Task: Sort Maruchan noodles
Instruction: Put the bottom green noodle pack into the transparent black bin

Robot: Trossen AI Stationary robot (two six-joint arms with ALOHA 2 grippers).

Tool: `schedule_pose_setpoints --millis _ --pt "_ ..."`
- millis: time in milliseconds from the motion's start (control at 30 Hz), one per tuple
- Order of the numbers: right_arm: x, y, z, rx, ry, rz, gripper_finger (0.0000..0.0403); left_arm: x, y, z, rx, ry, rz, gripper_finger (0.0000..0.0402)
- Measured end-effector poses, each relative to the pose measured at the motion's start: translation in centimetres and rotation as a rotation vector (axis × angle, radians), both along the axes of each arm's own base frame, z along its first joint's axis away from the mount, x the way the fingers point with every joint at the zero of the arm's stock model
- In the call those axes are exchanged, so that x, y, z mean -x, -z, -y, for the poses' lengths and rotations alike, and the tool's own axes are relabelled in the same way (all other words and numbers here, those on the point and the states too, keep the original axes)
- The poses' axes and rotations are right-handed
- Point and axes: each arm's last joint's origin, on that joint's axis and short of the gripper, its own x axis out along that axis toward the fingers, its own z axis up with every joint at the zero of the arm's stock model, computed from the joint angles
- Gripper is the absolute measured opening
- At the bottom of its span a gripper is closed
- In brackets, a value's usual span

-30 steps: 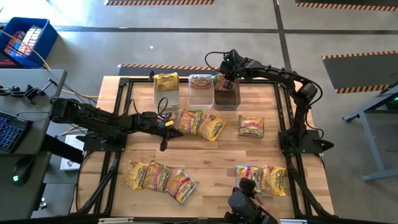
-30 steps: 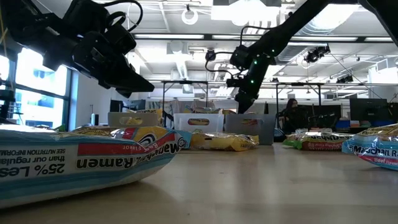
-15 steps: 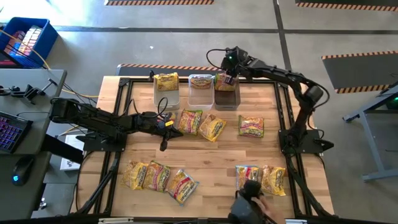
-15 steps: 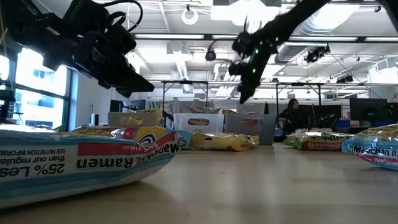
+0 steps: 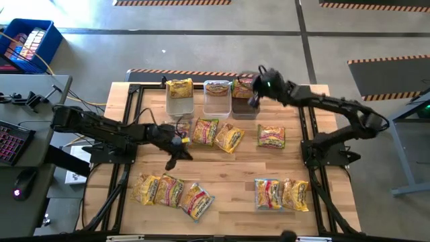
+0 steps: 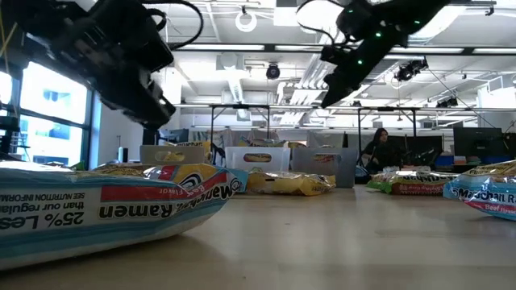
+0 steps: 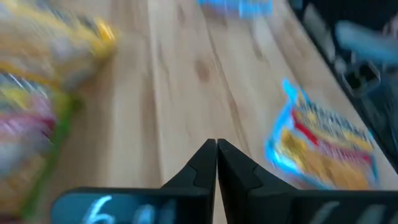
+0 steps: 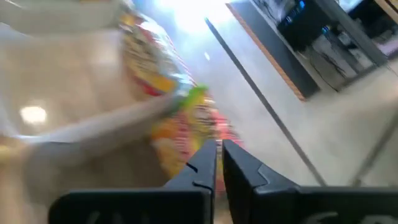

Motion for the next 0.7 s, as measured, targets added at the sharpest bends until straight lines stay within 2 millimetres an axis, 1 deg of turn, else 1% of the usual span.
schedule_pose_setpoints --millis 67,167,233,300,400,500,600,700 --pt "0.2 1.1 -1.6 -0.014 -0.031 0.080 0.0002 -0.1 -0.5 0.8 -0.006 0.031 -0.081 0.0018" --pt "0.2 2.4 -3.8 -0.032 -0.086 0.192 0.0005 0.1 -1.1 2.2 -0.001 0.073 -0.194 0.0043" --pt "0.2 3.3 -5.1 -0.044 -0.121 0.222 0.0005 0.3 -1.4 3.0 0.009 0.089 -0.246 0.0064" --pt "0.1 4.0 -6.0 -0.056 -0.149 0.229 0.0003 0.6 -1.2 3.6 0.011 0.077 -0.297 0.0087" --pt "0.0 4.6 -7.0 -0.071 -0.172 0.217 0.0001 0.8 -0.6 4.1 0.015 0.037 -0.360 0.0120" --pt "-0.1 4.8 -7.8 -0.072 -0.179 0.214 0.0001 0.5 -0.1 4.4 0.048 0.047 -0.379 0.0148" --pt "-0.3 4.8 -8.3 -0.061 -0.185 0.208 0.0001 0.1 0.2 4.8 0.086 0.089 -0.378 0.0166" --pt "-0.4 4.8 -8.5 -0.062 -0.195 0.208 0.0000 -0.3 0.8 5.1 0.106 0.118 -0.392 0.0174"
